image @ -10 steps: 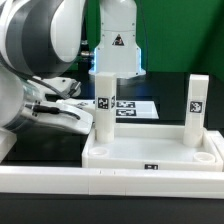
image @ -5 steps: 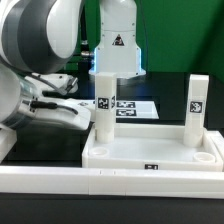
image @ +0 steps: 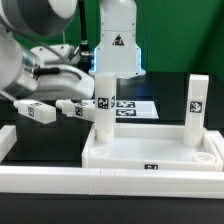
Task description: Assemble desk
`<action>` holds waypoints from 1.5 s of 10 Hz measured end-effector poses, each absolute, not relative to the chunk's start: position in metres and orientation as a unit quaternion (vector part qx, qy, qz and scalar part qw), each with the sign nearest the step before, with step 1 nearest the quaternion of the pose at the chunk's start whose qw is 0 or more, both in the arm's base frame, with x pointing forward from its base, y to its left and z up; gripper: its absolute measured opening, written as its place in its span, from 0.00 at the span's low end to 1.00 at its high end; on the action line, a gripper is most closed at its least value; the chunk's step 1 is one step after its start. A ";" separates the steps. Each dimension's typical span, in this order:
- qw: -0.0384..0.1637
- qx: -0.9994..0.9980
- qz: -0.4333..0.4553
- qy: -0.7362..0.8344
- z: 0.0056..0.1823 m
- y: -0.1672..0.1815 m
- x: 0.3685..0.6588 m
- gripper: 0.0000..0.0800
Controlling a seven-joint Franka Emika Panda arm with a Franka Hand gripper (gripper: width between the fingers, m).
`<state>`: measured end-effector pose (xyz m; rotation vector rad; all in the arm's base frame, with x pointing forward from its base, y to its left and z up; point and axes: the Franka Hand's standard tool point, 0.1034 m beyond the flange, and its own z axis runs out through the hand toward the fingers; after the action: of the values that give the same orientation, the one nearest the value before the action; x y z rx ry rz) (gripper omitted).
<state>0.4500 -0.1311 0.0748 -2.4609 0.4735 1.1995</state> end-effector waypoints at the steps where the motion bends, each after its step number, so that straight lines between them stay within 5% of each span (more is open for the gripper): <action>1: 0.177 -0.875 0.417 0.170 0.082 -0.130 0.457 0.81; 5: 0.186 -0.876 0.416 0.156 0.078 -0.132 0.453 0.81; 10: 0.235 -0.890 0.379 0.096 0.125 -0.124 0.430 0.81; 11: 0.234 -0.891 0.377 0.097 0.135 -0.111 0.425 0.81; 12: 0.212 -0.894 0.374 0.125 0.130 -0.101 0.420 0.81; 15: 0.217 -0.894 0.376 0.114 0.129 -0.100 0.418 0.81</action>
Offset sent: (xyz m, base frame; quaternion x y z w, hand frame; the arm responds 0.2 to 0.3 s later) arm 0.0000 0.0000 0.0000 0.0000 0.0000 0.0000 1.0000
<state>0.4185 -0.0996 0.1290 -2.4754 0.3156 1.0414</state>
